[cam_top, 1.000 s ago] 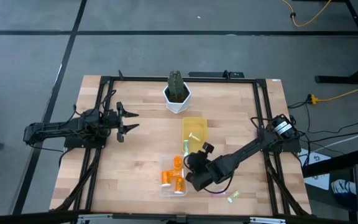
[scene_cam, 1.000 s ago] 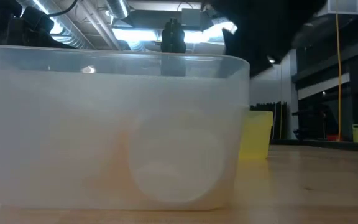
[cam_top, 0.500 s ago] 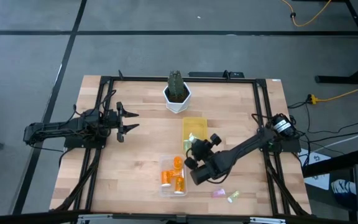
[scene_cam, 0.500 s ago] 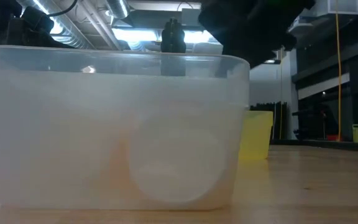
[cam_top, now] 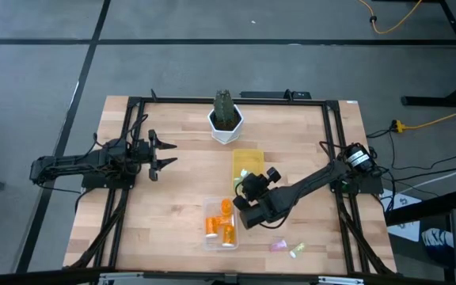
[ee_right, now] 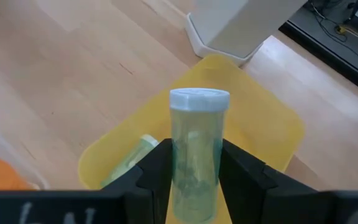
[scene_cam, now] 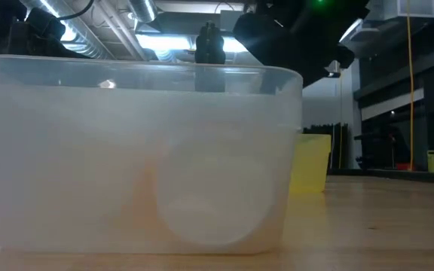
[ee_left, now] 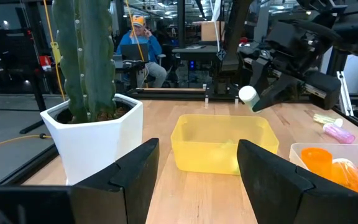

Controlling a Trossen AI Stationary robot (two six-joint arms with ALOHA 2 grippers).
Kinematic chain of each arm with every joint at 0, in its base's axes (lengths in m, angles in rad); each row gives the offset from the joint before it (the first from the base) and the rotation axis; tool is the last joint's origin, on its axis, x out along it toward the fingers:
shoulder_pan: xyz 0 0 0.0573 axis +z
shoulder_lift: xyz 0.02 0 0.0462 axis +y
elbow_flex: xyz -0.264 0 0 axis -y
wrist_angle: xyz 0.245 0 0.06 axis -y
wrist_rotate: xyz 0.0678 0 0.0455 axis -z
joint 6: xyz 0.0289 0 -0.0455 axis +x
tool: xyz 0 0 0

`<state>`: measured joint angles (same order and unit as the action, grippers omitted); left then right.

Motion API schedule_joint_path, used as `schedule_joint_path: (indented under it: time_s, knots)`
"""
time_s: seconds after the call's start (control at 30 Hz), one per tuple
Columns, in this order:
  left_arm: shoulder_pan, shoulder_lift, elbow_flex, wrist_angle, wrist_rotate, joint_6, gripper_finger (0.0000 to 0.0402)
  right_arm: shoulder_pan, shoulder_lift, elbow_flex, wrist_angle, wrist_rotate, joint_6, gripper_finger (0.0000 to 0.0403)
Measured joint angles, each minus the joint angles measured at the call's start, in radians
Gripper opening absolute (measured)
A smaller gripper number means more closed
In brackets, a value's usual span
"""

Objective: Pick and place medicine bottles into bin by pill shape (circle, oval)
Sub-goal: Put the small blue pill bottle into the small yellow bin, then put the small pink pill bottle into the small yellow bin

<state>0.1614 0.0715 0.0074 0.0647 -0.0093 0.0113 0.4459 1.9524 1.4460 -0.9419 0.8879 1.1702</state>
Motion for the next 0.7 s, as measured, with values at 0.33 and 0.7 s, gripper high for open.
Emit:
schedule_joint_path:
  time_s: [0.33,0.7]
  knots:
    - [0.000,0.000,0.000,0.000,0.000,0.000,0.0212,-0.023,0.000,0.000,0.008,-0.026,0.003,0.0176]
    - [0.000,0.000,0.000,0.000,0.000,0.000,0.0212,-0.025,-0.001,0.003,-0.014,-0.159,0.003,0.0187]
